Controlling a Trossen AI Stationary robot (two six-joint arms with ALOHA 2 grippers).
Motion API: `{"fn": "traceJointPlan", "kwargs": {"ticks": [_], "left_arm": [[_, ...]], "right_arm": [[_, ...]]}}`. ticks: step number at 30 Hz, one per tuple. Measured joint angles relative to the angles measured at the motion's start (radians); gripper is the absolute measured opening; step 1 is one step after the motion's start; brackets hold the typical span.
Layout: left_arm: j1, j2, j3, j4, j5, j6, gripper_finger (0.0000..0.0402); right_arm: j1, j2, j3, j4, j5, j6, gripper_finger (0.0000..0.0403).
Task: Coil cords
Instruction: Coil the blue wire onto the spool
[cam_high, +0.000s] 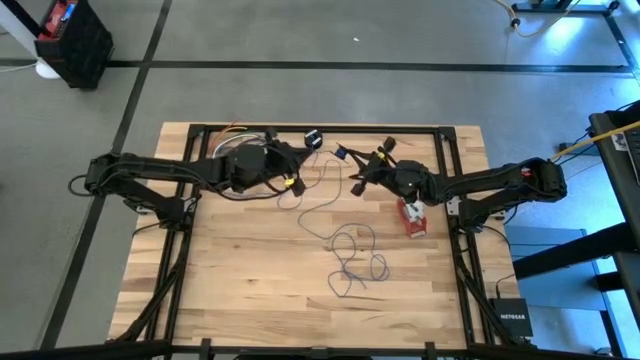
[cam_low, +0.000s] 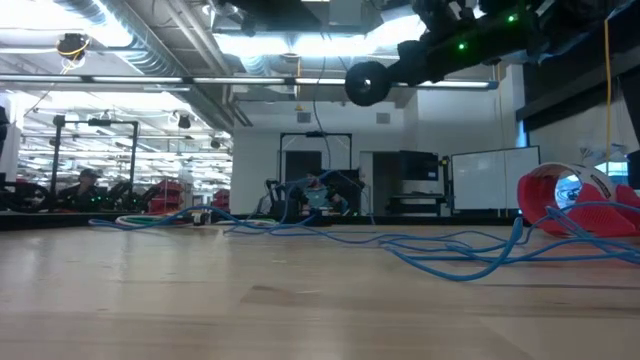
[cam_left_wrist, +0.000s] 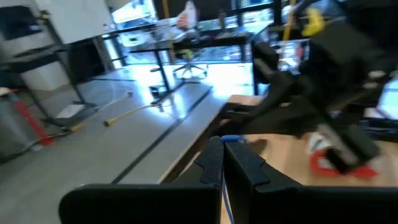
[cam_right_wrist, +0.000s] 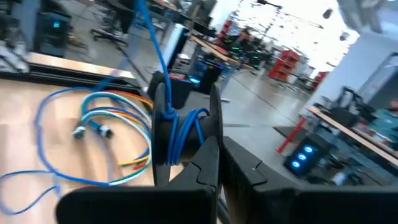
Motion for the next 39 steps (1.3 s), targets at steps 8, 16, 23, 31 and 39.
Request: {"fn": "traceJointPlan", "kwargs": {"ticks": [8,16,23,31,39], "left_arm": [[-0.054,0.041,0.001,0.102,0.025,0.014,0.0],[-0.072,0.159,0.001,0.266,0.084,0.025,0.0],[-0.071,0.264,0.055,0.346,0.126,0.048,0.0],[-0.071,0.369,0.115,0.267,0.126,0.105,0.0],[-0.057,0.393,0.117,0.191,0.125,0.098,0.0]], "right_arm": [[0.002,0.0,0.0,0.037,0.032,0.033,0.0012],[0.002,0.0,0.0,0.055,0.033,0.088,0.0012],[0.002,0.0,0.0,0.059,0.007,0.116,0.0012],[0.002,0.0,0.0,0.079,0.005,0.16,0.0012],[0.002,0.0,0.0,0.135,-0.153,0.269,0.0012]]}}
